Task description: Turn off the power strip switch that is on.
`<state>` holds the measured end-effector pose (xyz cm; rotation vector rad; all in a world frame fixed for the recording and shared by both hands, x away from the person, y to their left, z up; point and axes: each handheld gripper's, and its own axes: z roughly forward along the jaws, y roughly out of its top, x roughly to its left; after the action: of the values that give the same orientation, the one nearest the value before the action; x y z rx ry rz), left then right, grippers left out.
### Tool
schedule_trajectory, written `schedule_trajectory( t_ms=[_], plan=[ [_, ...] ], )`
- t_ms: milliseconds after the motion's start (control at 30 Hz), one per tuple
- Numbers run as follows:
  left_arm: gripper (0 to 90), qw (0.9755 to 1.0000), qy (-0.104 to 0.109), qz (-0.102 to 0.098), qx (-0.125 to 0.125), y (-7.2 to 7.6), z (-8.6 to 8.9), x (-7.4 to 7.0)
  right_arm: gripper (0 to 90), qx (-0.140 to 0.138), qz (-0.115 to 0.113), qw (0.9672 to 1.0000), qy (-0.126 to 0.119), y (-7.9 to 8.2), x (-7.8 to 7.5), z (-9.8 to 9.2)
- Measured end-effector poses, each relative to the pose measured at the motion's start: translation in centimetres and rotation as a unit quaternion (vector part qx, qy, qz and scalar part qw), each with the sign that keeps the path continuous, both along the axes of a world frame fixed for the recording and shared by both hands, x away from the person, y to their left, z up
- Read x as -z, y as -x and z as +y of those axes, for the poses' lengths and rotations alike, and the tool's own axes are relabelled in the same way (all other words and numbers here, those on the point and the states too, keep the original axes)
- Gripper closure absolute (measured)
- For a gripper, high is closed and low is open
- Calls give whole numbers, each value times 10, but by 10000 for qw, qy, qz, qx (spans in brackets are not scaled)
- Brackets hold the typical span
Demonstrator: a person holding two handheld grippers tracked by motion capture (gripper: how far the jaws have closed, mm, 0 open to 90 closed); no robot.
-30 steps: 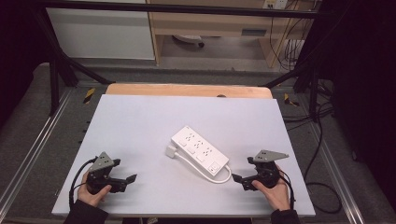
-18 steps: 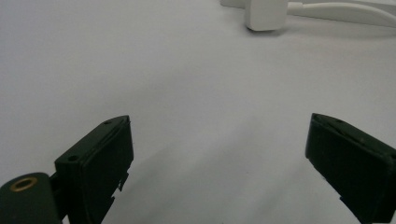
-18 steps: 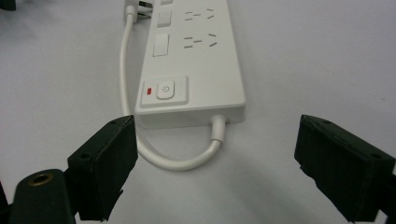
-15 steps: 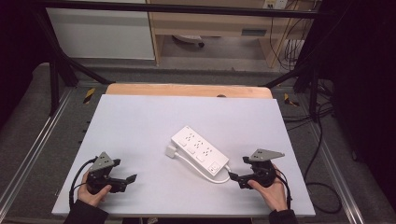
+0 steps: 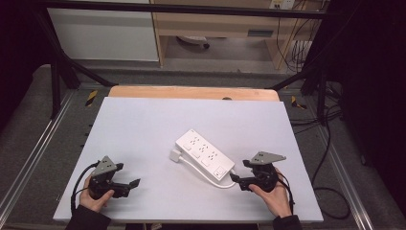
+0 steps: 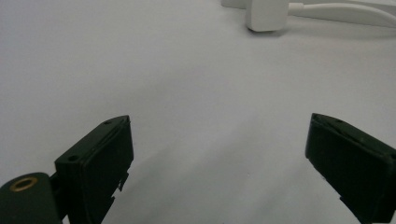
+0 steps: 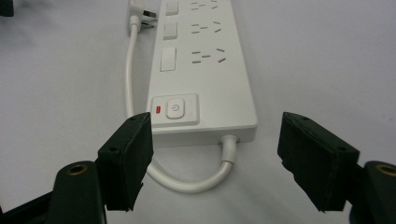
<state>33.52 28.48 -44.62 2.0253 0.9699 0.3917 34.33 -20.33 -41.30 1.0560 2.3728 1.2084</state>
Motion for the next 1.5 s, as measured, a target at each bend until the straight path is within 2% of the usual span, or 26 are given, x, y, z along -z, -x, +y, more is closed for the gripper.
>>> schedule_trajectory(
  t_ms=[333, 1067, 1500],
  plan=[
    [77, 10000, 4, -2, -2, 0, 0, 0, 359, 118, 33, 9999, 2, -2, -2, 8],
    [77, 10000, 7, -23, -2, 0, 1, -1, 608, -16, 115, 9997, -225, -8, -4, 23],
    [78, 10000, 14, -19, -6, 0, 1, -1, 727, -96, 204, 9994, -266, -12, -5, 32]
  ],
)
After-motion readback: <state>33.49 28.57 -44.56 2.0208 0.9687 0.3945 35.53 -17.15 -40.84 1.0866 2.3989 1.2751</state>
